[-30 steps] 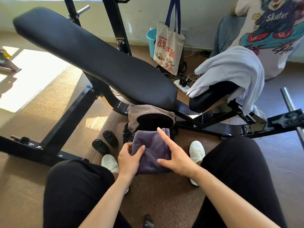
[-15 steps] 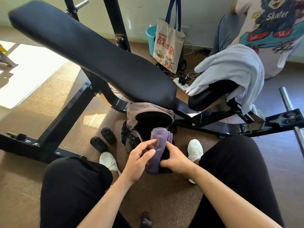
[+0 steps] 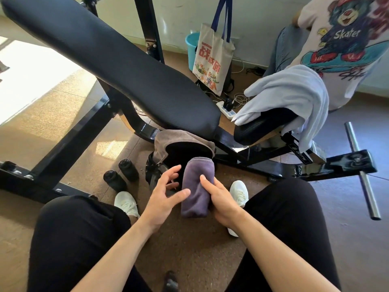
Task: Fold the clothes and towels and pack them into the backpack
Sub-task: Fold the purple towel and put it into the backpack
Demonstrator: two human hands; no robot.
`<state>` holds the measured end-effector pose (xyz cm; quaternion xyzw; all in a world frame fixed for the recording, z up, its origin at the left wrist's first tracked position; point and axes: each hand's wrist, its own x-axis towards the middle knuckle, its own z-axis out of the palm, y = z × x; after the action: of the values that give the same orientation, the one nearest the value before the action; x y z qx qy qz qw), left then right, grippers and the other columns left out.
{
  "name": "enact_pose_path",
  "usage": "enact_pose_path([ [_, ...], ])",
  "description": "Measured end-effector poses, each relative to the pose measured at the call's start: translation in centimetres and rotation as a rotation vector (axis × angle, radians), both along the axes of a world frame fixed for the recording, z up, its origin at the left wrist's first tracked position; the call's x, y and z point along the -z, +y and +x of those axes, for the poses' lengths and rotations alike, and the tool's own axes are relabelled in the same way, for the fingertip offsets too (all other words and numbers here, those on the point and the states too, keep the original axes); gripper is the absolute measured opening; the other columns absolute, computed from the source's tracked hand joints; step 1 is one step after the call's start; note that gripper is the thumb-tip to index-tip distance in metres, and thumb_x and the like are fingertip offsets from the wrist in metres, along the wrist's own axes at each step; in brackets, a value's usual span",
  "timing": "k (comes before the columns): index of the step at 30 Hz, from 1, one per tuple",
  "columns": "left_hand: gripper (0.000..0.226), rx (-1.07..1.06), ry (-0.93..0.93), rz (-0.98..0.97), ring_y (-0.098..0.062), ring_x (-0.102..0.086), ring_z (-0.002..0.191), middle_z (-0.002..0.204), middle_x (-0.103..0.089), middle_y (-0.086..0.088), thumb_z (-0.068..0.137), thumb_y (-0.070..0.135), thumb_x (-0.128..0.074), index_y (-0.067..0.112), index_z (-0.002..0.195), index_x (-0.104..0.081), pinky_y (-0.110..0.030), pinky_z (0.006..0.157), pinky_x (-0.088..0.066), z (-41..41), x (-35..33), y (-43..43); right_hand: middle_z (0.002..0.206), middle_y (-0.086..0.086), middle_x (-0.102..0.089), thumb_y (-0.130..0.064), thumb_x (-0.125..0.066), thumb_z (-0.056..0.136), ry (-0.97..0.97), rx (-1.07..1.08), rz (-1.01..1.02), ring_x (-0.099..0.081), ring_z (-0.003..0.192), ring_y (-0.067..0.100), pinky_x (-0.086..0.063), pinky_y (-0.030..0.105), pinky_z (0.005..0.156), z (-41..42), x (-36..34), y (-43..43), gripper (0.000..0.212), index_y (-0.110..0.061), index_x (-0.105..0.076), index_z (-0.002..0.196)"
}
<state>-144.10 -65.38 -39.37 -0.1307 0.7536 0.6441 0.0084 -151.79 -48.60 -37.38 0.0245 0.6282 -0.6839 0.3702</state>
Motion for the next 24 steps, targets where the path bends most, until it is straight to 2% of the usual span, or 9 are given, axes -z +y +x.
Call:
enact_pose_path([
  [3,0.083,0.214,-0.030,-0.018,0.001,-0.035,0.145,0.158,-0.035,0.021,0.080,0.051,-0.076,0.051,0.150,-0.032,-0.035,0.120,-0.035,0.0,0.0,0.8,0.124,-0.007,-0.071,-0.030,-0.046,0.107,0.060,-0.065,-0.012,-0.066,0.117,0.008,-0.051,0.028,0.102,0.6,0.3,-0.2,0.025,-0.032,-0.056,0.130],
  [5,0.082,0.242,-0.018,-0.020,0.005,-0.033,0.145,0.158,-0.036,0.023,0.082,0.041,-0.079,0.048,0.151,-0.035,-0.037,0.124,-0.031,0.0,0.3,1.0,0.131,-0.009,-0.066,-0.028,-0.043,0.109,0.111,-0.102,-0.004,-0.063,0.121,0.003,-0.051,0.021,0.100,1.0,0.7,-0.4,0.028,-0.033,-0.048,0.136],
  [9,0.088,0.232,-0.009,-0.040,-0.001,-0.040,0.144,0.155,-0.044,0.018,0.076,0.044,-0.084,0.043,0.152,-0.039,-0.041,0.121,-0.036,0.0,0.5,0.7,0.143,-0.005,-0.053,-0.027,-0.041,0.110,0.185,-0.166,0.034,-0.054,0.127,-0.001,-0.049,0.014,0.099,1.1,1.3,-0.5,0.039,-0.031,-0.030,0.147],
  [12,0.090,0.202,0.005,-0.102,-0.005,-0.044,0.141,0.153,-0.047,0.015,0.074,0.036,-0.086,0.043,0.151,-0.040,-0.042,0.119,-0.039,0.0,1.0,0.6,0.147,-0.007,-0.047,-0.032,-0.053,0.105,0.249,-0.214,0.091,-0.049,0.135,0.003,-0.048,0.018,0.104,0.6,2.0,-0.3,0.056,-0.030,-0.022,0.152],
  [15,0.091,0.159,0.009,-0.179,-0.010,-0.049,0.134,0.146,-0.048,0.011,0.070,0.030,-0.084,0.046,0.149,-0.041,-0.042,0.114,-0.045,-0.1,1.4,0.2,0.145,-0.005,-0.044,-0.025,-0.068,0.097,0.315,-0.130,0.205,-0.049,0.135,0.014,-0.050,0.026,0.103,-0.2,2.2,0.0,0.085,-0.034,-0.011,0.159],
  [18,0.092,0.146,-0.016,-0.267,-0.014,-0.052,0.125,0.137,-0.046,0.007,0.067,0.028,-0.078,0.045,0.148,-0.040,-0.039,0.107,-0.051,0.0,1.7,-0.2,0.136,-0.007,-0.039,-0.021,-0.078,0.088,0.683,-0.078,0.459,-0.047,0.125,0.008,-0.045,0.019,0.101,-0.9,1.8,0.7,0.090,-0.030,-0.023,0.159],
  [20,0.093,0.189,-0.017,-0.355,-0.015,-0.053,0.122,0.135,-0.047,0.009,0.066,0.027,-0.077,0.046,0.148,-0.038,-0.039,0.101,-0.054,0.1,1.8,-0.3,0.134,-0.009,-0.043,-0.016,-0.078,0.085,0.945,-0.170,0.428,-0.045,0.127,0.007,-0.044,0.025,0.107,-0.7,1.6,0.9,0.078,-0.026,-0.041,0.152],
  [22,0.091,0.240,0.011,-0.409,-0.012,-0.057,0.117,0.131,-0.052,0.012,0.065,0.028,-0.077,0.045,0.146,-0.038,-0.038,0.097,-0.055,0.1,2.0,-0.2,0.140,-0.010,-0.046,-0.012,-0.075,0.081,1.062,-0.353,0.392,-0.043,0.129,0.011,-0.042,0.033,0.111,0.1,1.7,0.8,0.074,-0.028,-0.048,0.148],
  [24,0.083,0.296,0.054,-0.488,-0.015,-0.061,0.115,0.129,-0.057,0.011,0.069,0.027,-0.077,0.038,0.143,-0.041,-0.038,0.093,-0.055,0.2,2.2,-0.3,0.151,-0.015,-0.039,-0.011,-0.070,0.078,1.122,-0.534,0.484,-0.037,0.127,0.015,-0.037,0.036,0.112,0.6,2.1,0.6,0.082,-0.036,-0.042,0.151],
])
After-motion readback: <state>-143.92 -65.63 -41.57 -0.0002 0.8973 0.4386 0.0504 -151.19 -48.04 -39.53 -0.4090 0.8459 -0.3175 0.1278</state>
